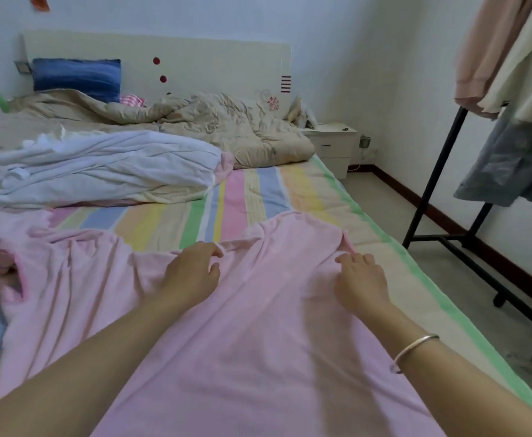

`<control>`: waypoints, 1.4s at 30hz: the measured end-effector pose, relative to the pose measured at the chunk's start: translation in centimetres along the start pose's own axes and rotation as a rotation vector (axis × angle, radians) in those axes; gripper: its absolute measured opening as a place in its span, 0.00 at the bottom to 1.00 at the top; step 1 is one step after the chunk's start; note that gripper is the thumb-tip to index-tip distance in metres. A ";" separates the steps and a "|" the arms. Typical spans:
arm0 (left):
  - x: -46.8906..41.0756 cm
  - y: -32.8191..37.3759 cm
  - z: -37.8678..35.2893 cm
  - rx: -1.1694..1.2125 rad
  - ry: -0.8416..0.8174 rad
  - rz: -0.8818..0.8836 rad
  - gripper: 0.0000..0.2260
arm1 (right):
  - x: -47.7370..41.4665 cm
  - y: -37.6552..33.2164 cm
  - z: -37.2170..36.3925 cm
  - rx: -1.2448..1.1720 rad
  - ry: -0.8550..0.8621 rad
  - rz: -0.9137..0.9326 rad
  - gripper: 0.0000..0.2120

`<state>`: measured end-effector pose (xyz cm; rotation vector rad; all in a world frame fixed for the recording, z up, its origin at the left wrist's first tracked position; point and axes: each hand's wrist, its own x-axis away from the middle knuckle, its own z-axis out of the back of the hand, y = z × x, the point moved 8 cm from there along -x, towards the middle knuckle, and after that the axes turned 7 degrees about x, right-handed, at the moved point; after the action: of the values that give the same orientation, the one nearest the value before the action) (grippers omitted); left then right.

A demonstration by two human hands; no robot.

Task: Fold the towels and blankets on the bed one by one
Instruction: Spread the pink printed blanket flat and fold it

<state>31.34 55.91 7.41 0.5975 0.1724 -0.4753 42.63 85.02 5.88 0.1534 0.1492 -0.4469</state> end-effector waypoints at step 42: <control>-6.0 -5.1 -0.1 0.431 -0.630 0.557 0.09 | -14.5 -3.8 -1.4 -0.554 -0.016 -0.021 0.06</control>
<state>23.60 54.58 6.49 0.8494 -0.6990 -0.1348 27.89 87.96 6.61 -0.3952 0.2530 -0.4128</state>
